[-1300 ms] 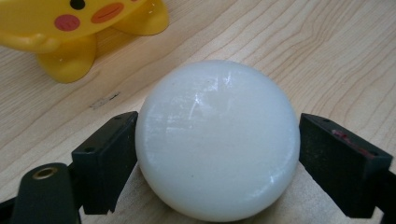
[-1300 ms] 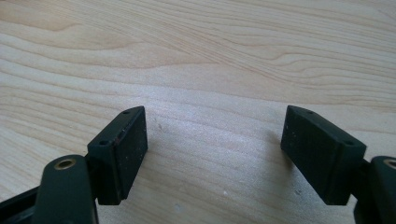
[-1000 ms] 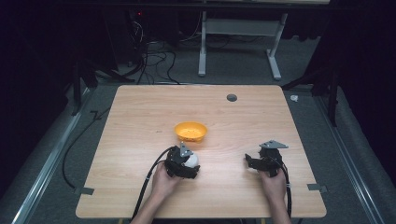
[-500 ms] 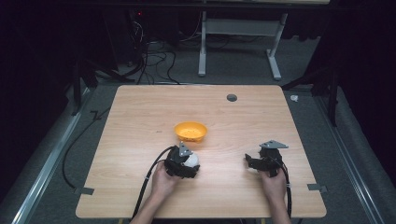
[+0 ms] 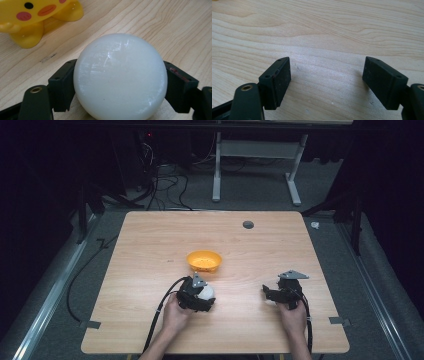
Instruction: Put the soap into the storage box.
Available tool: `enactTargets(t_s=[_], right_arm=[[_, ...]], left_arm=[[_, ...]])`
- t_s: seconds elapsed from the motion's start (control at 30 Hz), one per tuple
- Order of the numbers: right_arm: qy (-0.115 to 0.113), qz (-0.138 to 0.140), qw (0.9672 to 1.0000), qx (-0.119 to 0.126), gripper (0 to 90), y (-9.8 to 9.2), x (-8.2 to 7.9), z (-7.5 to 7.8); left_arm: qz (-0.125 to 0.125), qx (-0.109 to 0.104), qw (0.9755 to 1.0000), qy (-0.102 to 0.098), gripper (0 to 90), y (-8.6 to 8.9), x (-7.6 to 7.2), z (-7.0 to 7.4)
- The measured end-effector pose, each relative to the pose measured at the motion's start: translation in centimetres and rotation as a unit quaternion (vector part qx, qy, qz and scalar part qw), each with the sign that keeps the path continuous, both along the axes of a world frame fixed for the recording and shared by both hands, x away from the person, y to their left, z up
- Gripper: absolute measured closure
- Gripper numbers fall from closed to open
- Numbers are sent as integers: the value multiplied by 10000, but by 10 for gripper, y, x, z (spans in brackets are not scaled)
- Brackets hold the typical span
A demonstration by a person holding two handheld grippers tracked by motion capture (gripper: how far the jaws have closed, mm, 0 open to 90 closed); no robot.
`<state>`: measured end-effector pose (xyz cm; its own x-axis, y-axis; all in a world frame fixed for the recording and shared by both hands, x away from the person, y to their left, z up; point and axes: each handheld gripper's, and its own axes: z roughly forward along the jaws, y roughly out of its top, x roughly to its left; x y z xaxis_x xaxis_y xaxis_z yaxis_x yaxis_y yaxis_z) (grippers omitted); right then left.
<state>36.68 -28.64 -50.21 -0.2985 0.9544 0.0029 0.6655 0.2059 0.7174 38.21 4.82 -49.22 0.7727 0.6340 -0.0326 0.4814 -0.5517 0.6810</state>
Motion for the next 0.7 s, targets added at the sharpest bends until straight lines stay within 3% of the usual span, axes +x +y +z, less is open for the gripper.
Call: enactTargets(t_s=[0.4, 0.7], right_arm=[[6, -13, 10000, 14, 236, 0, 0, 0], [5, -3, 10000, 11, 235, 0, 0, 0]], left_arm=[[-109, -75, 9999, -105, 231, -1, -1, 18], [-92, -116, 9999, -71, 231, 2, 1, 26]])
